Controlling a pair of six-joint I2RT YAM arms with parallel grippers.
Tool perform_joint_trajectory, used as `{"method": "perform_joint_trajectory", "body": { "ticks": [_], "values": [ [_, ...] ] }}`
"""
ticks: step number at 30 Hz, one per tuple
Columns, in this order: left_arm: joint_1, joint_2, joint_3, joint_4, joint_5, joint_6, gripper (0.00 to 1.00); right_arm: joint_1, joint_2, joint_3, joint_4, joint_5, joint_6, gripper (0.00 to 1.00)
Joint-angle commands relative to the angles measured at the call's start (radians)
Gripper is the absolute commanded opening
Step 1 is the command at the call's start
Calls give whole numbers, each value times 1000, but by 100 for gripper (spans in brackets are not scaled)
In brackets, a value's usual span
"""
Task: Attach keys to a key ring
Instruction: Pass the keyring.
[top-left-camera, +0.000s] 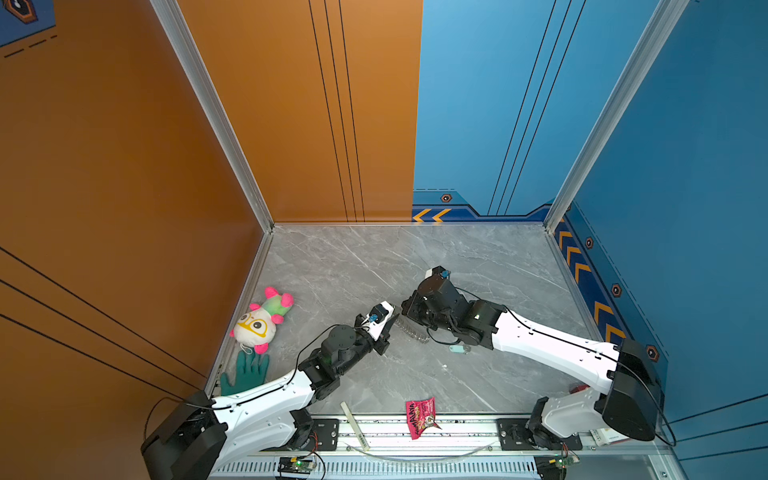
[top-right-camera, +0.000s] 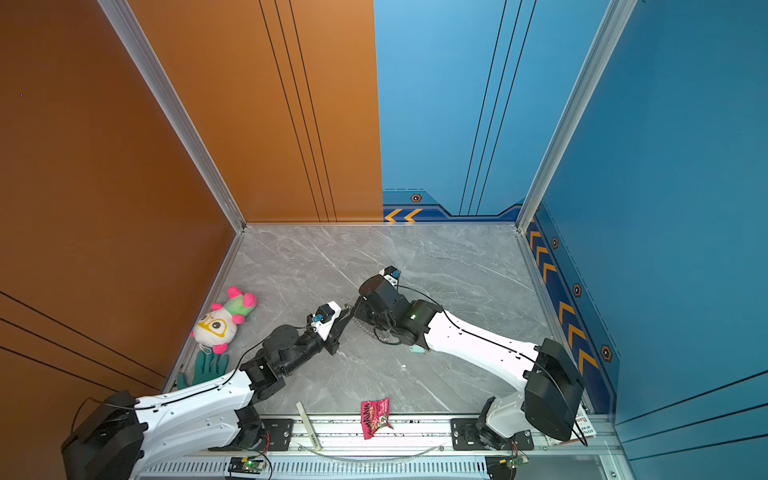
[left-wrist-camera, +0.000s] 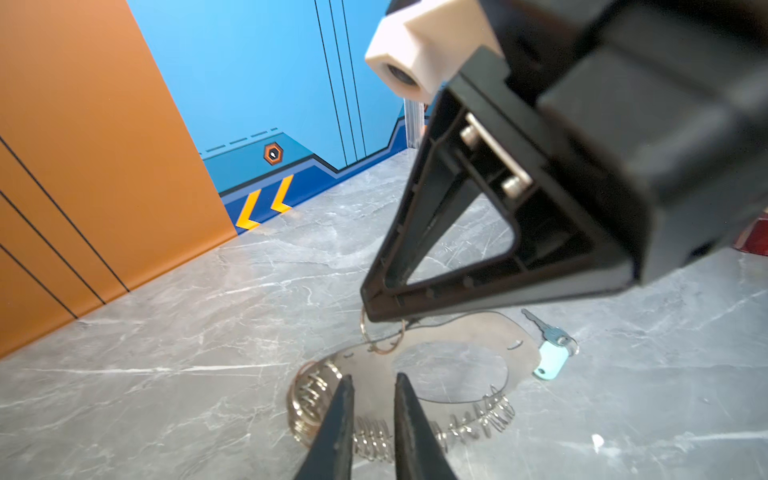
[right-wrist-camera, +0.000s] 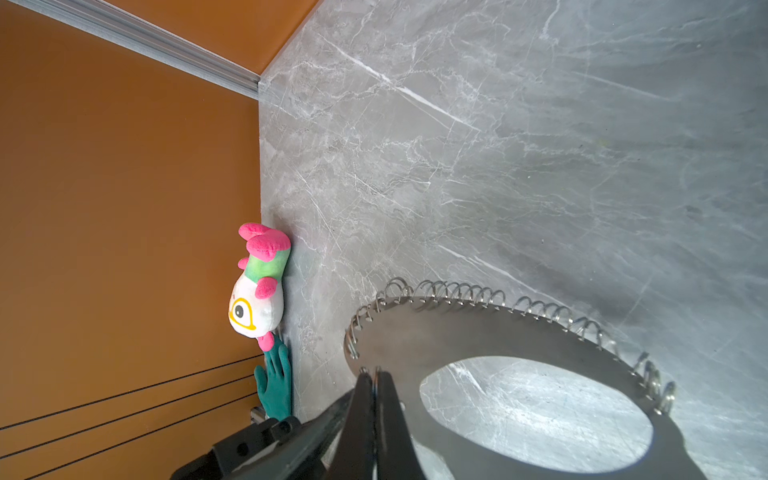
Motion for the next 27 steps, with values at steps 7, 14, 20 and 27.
{"method": "perform_joint_trajectory", "body": {
  "ticks": [7,14,20,27],
  "values": [
    [-7,27,-6,69,-18,3,28,13,-3,-10,43,7,15,0],
    [-1,24,-7,74,-41,16,29,18,14,-6,42,-5,16,0],
    [-2,23,-8,74,-54,27,31,24,25,-1,38,-7,17,0],
    [-2,42,-4,74,-28,39,23,29,36,5,35,-18,16,0]
  ]
}}
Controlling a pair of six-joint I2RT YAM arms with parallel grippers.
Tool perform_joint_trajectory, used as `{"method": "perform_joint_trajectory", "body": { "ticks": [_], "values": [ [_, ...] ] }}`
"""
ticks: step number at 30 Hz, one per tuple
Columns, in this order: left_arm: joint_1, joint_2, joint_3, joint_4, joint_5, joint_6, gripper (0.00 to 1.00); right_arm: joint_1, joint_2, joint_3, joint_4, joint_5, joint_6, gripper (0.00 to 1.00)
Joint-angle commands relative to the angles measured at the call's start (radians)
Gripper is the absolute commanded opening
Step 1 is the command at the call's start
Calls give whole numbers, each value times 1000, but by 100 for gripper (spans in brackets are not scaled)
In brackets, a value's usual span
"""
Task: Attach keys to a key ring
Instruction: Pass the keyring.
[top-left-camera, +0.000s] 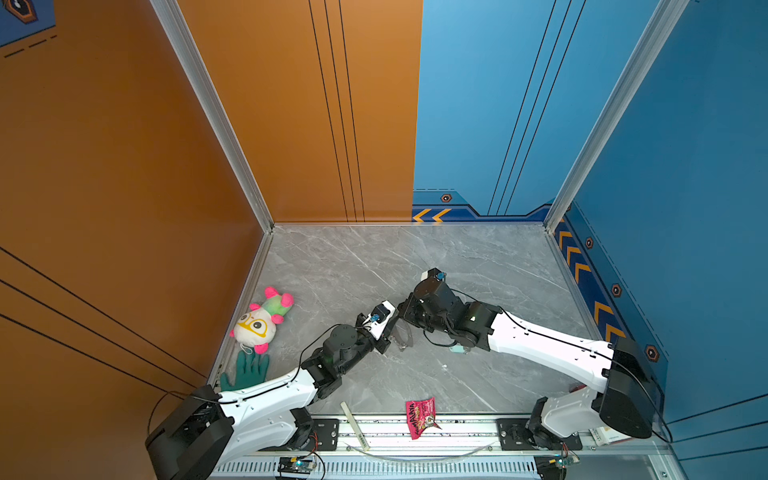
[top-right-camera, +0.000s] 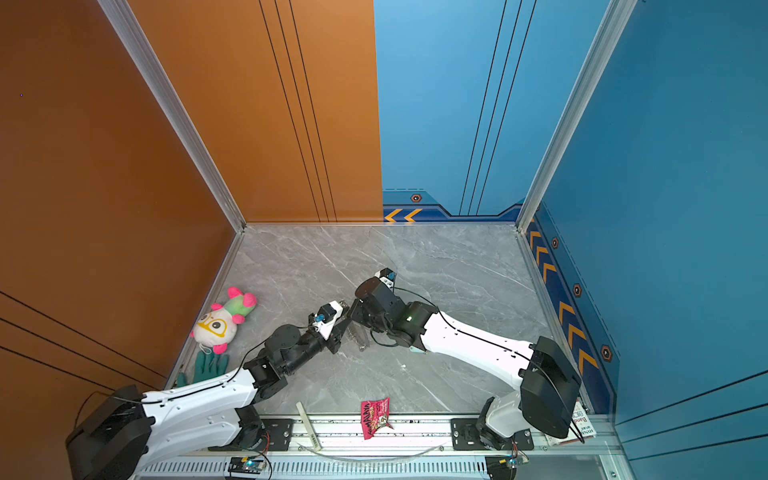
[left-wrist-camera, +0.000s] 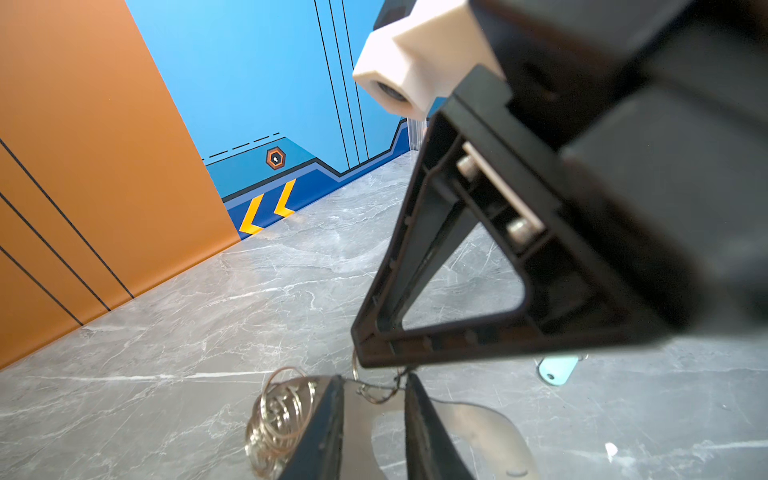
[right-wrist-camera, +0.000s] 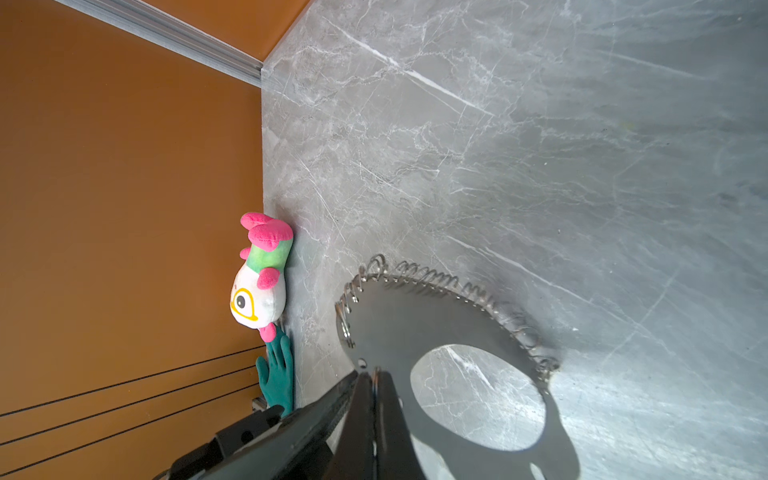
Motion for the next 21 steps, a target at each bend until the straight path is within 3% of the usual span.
{"method": "perform_joint_trajectory", "body": {
  "ticks": [1,21],
  "values": [
    [-1,13,-2,20,0,19,21,10,13,6,15,-11,12,0],
    [-37,34,9,20,-64,60,4,18,30,16,11,-23,10,0]
  ]
}}
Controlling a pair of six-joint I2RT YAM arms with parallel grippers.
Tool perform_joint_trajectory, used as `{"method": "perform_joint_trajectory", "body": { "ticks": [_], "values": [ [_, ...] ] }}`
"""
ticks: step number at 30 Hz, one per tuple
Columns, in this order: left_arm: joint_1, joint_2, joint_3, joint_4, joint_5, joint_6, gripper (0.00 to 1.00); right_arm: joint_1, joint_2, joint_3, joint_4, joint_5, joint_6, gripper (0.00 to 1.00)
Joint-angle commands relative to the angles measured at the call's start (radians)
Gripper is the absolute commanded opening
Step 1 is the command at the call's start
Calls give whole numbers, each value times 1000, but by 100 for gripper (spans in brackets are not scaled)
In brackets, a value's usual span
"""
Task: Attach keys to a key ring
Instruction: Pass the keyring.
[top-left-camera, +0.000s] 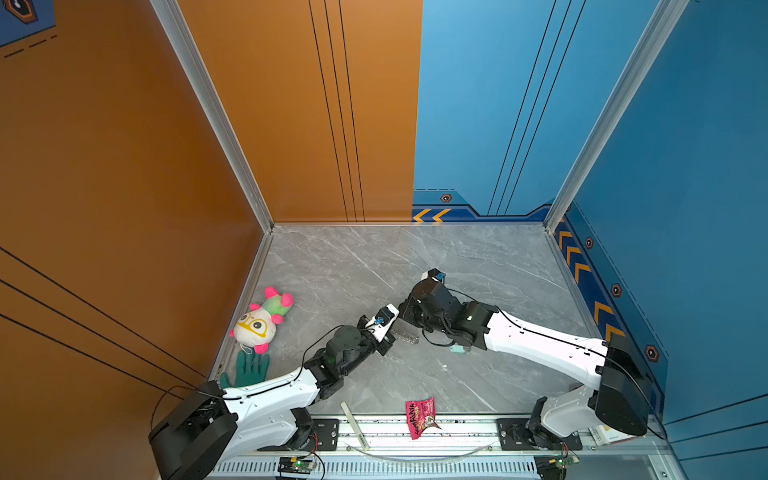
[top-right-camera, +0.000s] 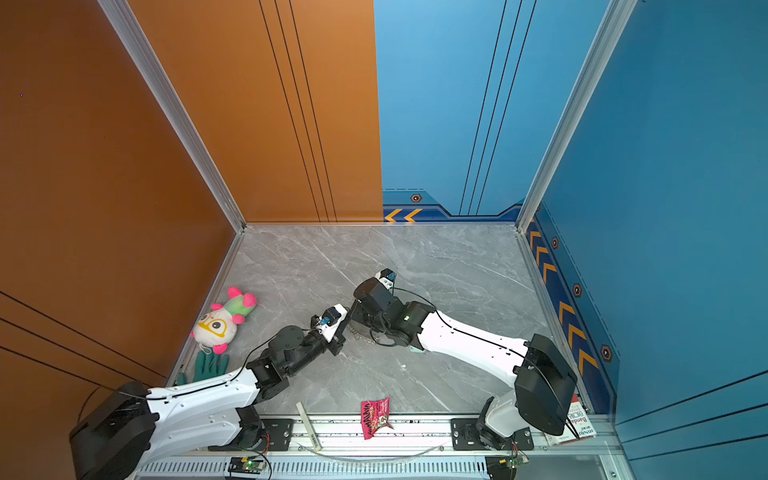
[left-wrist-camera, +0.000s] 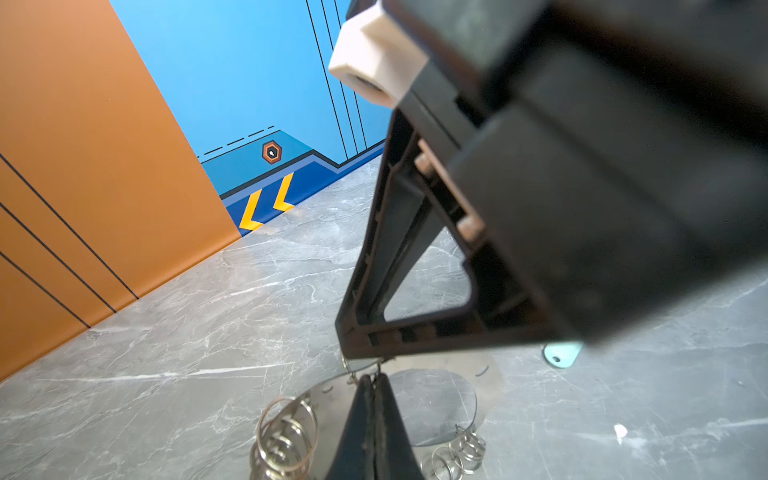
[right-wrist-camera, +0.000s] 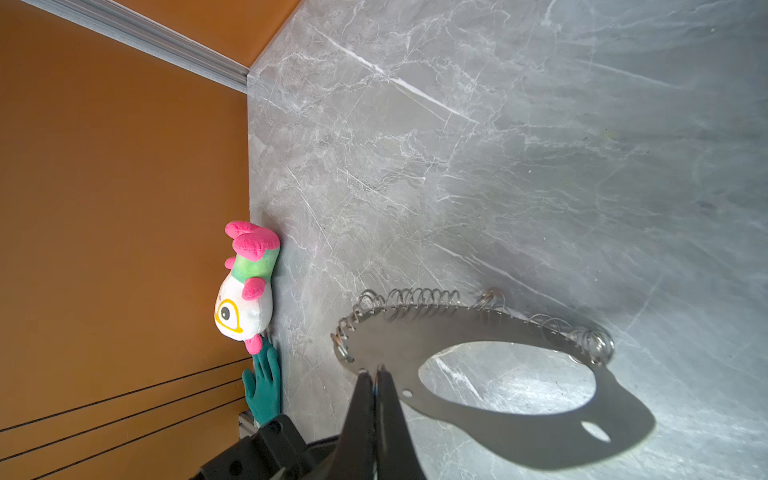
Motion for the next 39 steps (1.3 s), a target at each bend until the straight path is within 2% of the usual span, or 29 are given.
{"method": "perform_joint_trajectory", "body": {
  "ticks": [1,7,12,18,28,32,35,39],
  "values": [
    [-12,10,8,20,-34,18,4,19,10,17,12,-48,9,0],
    [-18,15,0,19,-41,38,13,14,-5,10,12,-36,12,0],
    [-47,33,9,20,-102,73,20,13,-28,10,4,-26,24,0],
    [-64,62,39,21,-161,73,20,27,-34,9,6,-11,45,0],
    [-82,103,60,37,-124,94,20,49,-35,-28,117,9,165,0],
    [-85,114,58,38,-129,116,13,50,-25,-4,90,2,180,0],
    [-89,120,46,51,-101,137,15,48,-32,-3,82,0,190,0],
    [-78,119,-12,157,-111,148,17,38,-47,-8,70,-8,193,0]
  ]
}}
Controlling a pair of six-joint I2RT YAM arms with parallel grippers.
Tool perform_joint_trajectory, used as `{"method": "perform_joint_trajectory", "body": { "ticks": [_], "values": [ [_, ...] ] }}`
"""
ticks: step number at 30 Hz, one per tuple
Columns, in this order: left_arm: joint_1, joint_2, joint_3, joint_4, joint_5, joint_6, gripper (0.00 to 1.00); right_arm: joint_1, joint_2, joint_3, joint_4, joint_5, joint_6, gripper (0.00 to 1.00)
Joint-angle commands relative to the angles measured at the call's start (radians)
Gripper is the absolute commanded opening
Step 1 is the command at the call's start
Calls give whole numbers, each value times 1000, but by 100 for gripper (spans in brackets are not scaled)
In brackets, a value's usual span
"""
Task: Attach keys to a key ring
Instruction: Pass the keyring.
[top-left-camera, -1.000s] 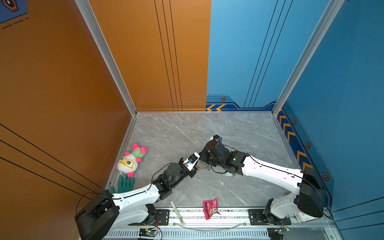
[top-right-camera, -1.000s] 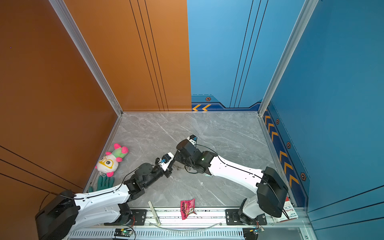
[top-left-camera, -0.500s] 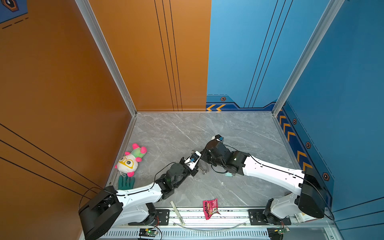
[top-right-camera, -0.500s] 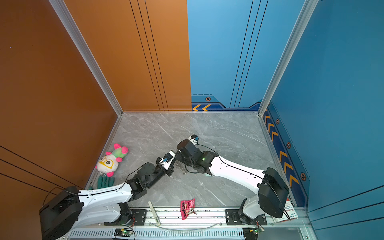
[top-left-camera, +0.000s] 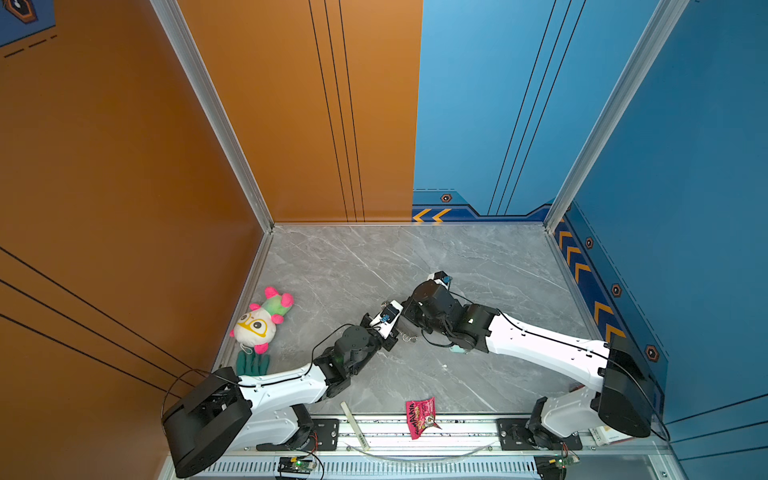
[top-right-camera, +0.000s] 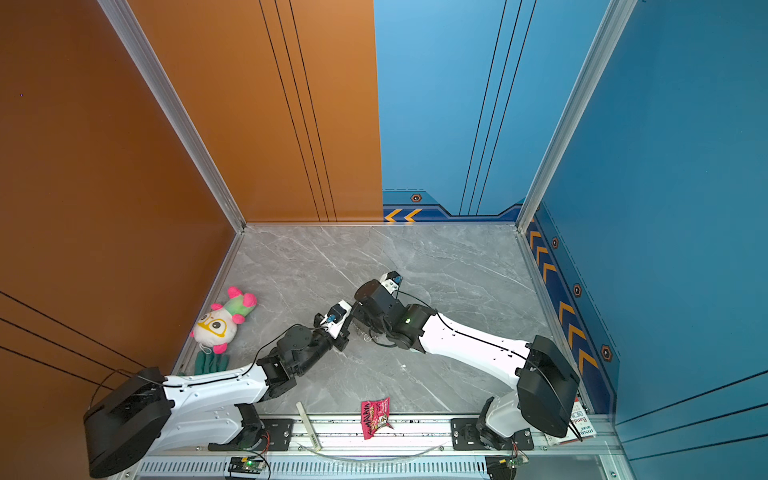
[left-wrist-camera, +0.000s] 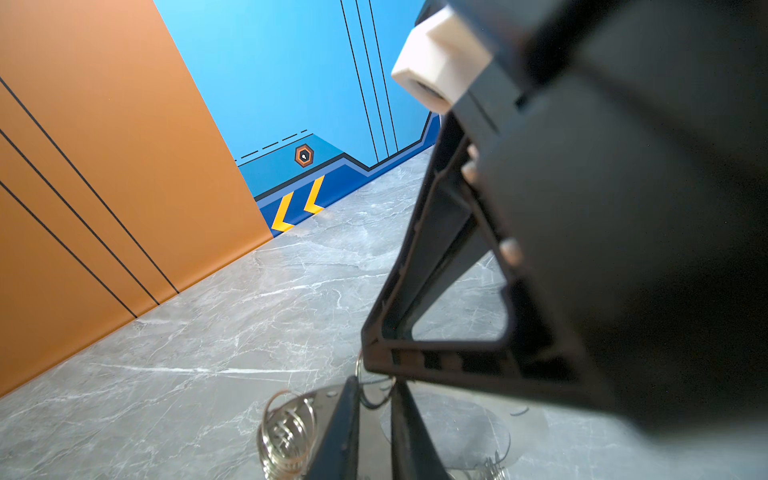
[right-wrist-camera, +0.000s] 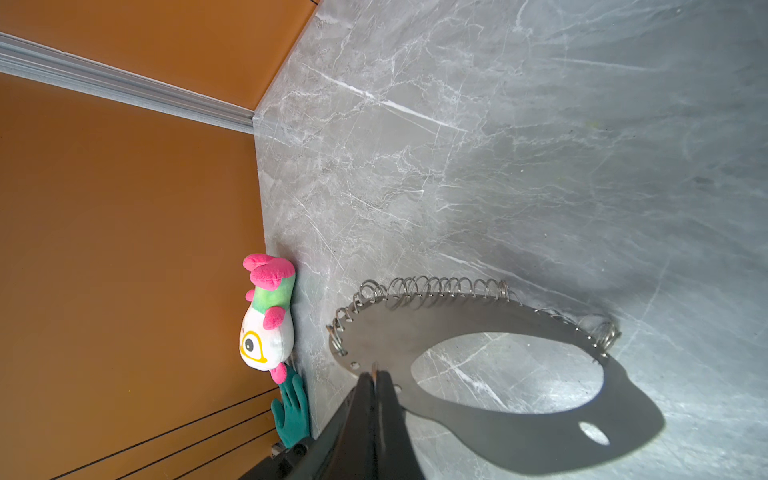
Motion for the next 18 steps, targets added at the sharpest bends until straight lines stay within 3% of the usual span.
{"method": "perform_joint_trajectory", "body": {
  "ticks": [1,18],
  "values": [
    [-19,16,-42,62,49,136,18,26,-32,16,34,-67,52,0],
    [-12,59,-71,142,63,184,15,2,-61,-5,42,-124,73,0]
  ]
}}
